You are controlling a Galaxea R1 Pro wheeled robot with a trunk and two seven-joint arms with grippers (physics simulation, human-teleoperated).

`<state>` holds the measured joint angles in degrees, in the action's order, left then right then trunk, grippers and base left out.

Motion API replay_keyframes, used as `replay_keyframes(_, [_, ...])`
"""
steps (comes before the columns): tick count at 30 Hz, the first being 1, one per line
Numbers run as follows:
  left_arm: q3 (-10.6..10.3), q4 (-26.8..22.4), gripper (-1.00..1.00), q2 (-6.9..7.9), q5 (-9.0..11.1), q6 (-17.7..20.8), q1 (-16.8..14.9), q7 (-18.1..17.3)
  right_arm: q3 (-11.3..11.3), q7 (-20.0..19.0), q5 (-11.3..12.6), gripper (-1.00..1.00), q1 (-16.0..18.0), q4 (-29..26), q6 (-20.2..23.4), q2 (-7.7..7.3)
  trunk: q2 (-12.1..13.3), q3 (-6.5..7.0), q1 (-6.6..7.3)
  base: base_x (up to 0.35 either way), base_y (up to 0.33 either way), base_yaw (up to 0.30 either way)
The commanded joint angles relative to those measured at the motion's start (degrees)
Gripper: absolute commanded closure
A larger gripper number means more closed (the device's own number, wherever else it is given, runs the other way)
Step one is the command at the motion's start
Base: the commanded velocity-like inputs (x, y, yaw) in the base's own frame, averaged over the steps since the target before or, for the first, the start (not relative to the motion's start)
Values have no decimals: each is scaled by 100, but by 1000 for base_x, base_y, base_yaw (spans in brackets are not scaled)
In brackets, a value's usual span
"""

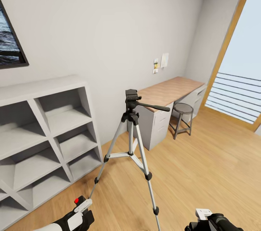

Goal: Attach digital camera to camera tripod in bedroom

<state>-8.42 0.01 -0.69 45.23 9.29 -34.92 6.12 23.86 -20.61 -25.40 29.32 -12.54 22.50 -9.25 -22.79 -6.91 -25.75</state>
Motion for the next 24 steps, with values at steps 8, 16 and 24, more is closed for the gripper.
replay_keyframes(8, [-54,-1,100,-1,39,21,-6,14,51,-39,-62,-100,4,-11,26,2,-13,-85,-3,0,0,0])
replay_keyframes(16, [-54,-1,100,-1,39,21,-6,15,41,-39,-62,-100,4,-11,26,2,-13,-158,-3,0,0,0])
replay_keyframes(24, [-54,-1,100,-1,38,21,-6,12,36,-44,-70,-100,4,-1,-60,2,-13,-231,-3,0,0,0])
